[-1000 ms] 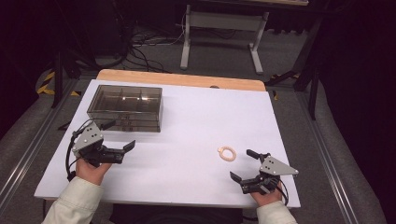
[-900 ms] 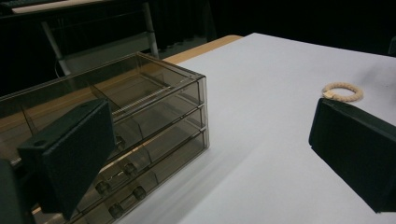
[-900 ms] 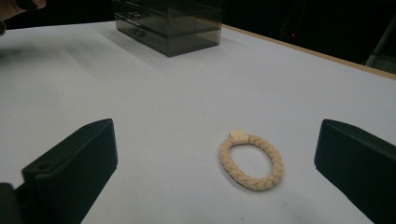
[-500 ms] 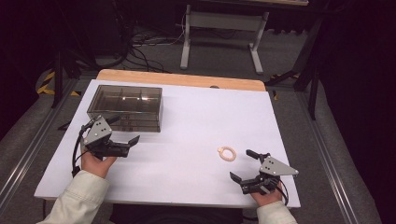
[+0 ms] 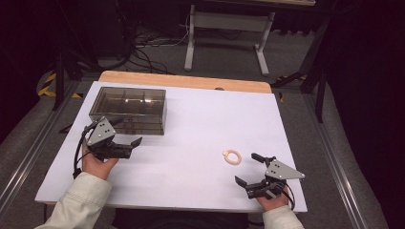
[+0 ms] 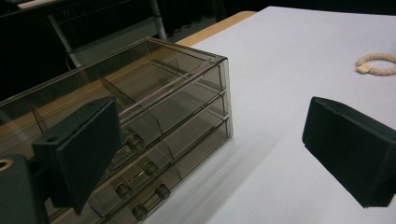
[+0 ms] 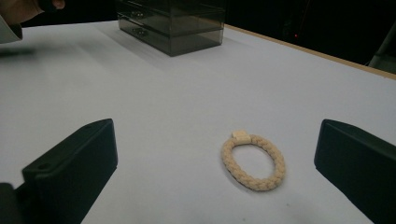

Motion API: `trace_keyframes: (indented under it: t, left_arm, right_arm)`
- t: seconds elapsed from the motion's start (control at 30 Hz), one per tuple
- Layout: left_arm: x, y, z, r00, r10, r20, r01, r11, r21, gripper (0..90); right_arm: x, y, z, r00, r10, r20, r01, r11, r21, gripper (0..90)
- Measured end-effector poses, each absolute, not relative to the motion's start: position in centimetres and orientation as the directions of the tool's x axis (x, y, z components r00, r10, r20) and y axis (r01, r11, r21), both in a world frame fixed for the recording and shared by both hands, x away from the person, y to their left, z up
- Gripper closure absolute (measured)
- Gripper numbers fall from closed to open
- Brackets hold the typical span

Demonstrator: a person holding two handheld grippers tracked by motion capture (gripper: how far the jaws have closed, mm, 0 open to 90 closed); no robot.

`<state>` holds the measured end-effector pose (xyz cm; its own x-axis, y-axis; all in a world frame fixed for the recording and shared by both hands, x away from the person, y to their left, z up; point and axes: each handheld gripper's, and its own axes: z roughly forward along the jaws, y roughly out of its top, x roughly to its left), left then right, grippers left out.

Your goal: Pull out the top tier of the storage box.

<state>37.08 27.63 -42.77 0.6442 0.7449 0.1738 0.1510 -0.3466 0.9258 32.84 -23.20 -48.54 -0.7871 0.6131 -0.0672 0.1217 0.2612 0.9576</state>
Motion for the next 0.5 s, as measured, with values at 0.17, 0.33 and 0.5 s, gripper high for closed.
trace_keyframes:
  t: [0.17,0.33,0.5]
  left_arm:
    - [36.9,27.6,-42.5,0.65,0.73,0.211,0.138,-0.386,0.912,7.5]
    - [36.6,27.6,-42.1,0.65,0.714,0.26,0.111,-0.428,0.897,8.9]
    - [36.2,27.6,-41.5,0.628,0.693,0.354,0.069,-0.502,0.862,10.4]
  right_arm:
    - [32.9,-23.2,-48.6,-0.786,0.615,-0.069,0.12,0.262,0.958,0.1]
    - [32.9,-23.2,-48.6,-0.785,0.616,-0.07,0.119,0.261,0.958,0.1]
    - [32.9,-23.2,-48.6,-0.785,0.616,-0.072,0.118,0.263,0.958,0.1]
